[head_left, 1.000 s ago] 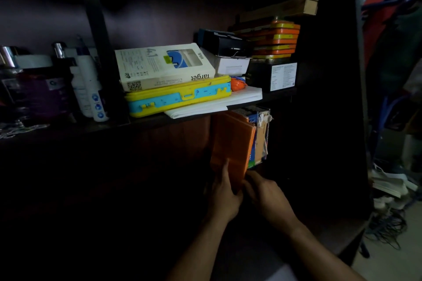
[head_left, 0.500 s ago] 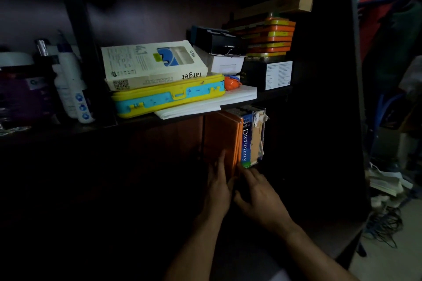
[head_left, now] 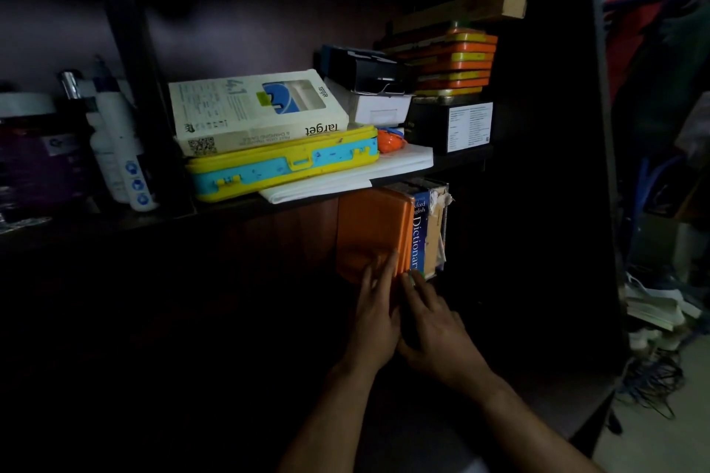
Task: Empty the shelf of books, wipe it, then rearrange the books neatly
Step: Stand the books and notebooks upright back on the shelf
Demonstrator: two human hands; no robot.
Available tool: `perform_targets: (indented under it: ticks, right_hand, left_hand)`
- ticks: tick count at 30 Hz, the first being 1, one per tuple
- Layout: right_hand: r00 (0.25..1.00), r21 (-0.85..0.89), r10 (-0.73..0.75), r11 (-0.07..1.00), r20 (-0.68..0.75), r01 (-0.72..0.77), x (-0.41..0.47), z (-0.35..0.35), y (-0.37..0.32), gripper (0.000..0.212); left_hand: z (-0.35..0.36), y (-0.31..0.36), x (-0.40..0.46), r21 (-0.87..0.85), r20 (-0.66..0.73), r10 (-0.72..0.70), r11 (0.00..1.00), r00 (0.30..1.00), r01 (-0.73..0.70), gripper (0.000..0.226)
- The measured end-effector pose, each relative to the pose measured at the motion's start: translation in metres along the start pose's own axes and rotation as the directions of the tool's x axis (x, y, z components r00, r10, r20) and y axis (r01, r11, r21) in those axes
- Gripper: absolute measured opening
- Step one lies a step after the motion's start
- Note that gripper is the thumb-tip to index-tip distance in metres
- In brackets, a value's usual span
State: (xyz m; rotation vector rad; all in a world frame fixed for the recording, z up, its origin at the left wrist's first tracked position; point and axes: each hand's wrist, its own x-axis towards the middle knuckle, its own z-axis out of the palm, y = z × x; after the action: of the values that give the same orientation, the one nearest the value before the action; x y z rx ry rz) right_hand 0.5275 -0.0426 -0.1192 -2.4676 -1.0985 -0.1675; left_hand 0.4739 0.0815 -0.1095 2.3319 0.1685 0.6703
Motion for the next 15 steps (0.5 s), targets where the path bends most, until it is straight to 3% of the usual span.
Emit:
perform_targets:
  ticks: [8, 15]
  right_hand:
    - [1.0, 0.009, 0.003, 1.0, 0.008, -0.003, 0.0007, 0.0006, 0.0019, 0.098]
    - [0.999, -0.013, 0.026, 1.0, 0.038, -0.026, 0.0017, 0.0006, 0.0005, 0.1]
  left_hand:
    - [-0.0026, 0.0004, 0.0013, -0.114, -0.035, -0.217, 0.971, 0.975, 0.212, 0.089]
    - [-0.0019, -0.0009, 0.0019, -0.099, 0.029, -0.248, 0.963, 0.968, 0.25, 0.085]
